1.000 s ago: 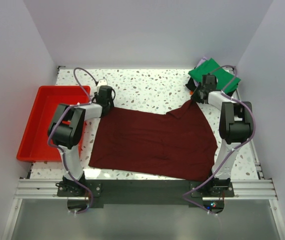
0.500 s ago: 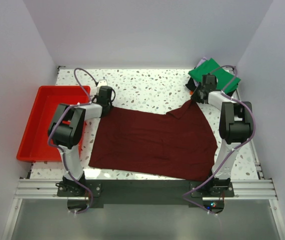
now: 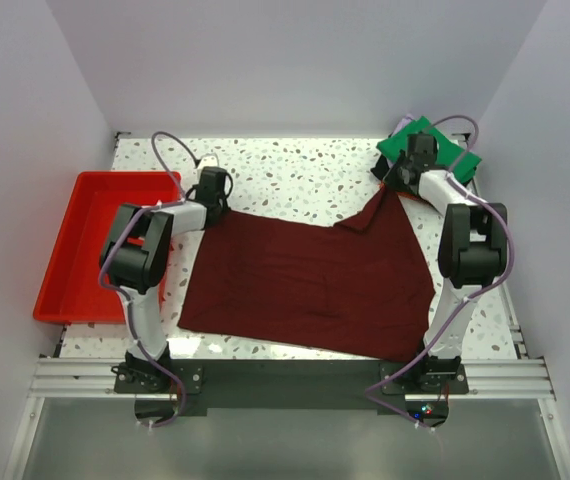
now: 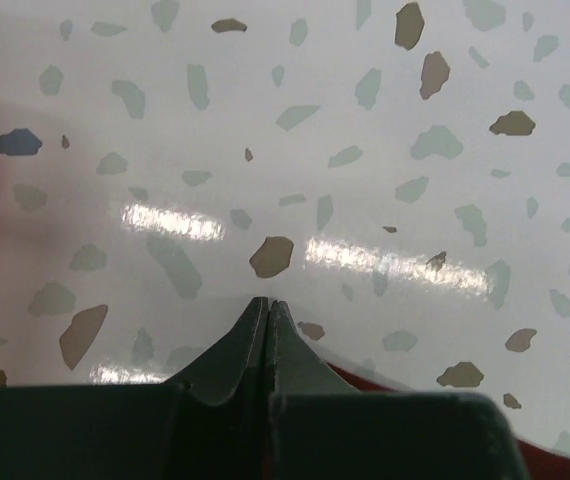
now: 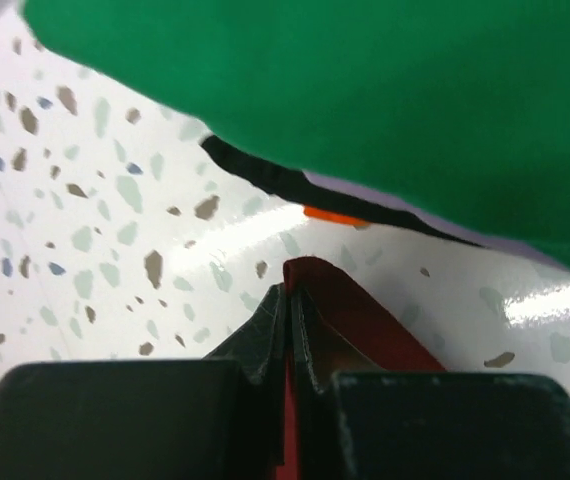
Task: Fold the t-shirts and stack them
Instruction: Fold the tshirt
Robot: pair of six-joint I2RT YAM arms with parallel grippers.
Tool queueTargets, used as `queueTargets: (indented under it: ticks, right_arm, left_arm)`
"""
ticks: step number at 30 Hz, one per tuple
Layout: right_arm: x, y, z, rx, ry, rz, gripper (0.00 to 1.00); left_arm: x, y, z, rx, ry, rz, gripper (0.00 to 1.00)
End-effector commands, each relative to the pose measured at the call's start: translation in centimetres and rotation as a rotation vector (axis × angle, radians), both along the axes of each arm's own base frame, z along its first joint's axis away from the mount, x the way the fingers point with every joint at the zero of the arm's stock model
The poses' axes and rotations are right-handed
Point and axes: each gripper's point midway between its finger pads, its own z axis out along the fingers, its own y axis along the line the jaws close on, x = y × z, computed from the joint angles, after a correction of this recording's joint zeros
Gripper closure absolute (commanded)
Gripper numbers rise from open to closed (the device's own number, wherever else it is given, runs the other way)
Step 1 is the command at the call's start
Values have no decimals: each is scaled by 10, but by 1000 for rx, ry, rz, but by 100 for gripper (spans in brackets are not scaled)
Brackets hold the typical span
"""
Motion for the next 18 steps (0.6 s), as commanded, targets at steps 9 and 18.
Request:
queueTargets:
  ticks: [9, 18]
  right_arm:
    - [50, -5, 42, -38, -48, 21, 100]
    - [29, 2, 72, -25, -82, 60, 100]
  left_arm:
    - [70, -13, 52, -41, -123, -41, 100]
    - [86, -18, 80, -91, -223, -97, 100]
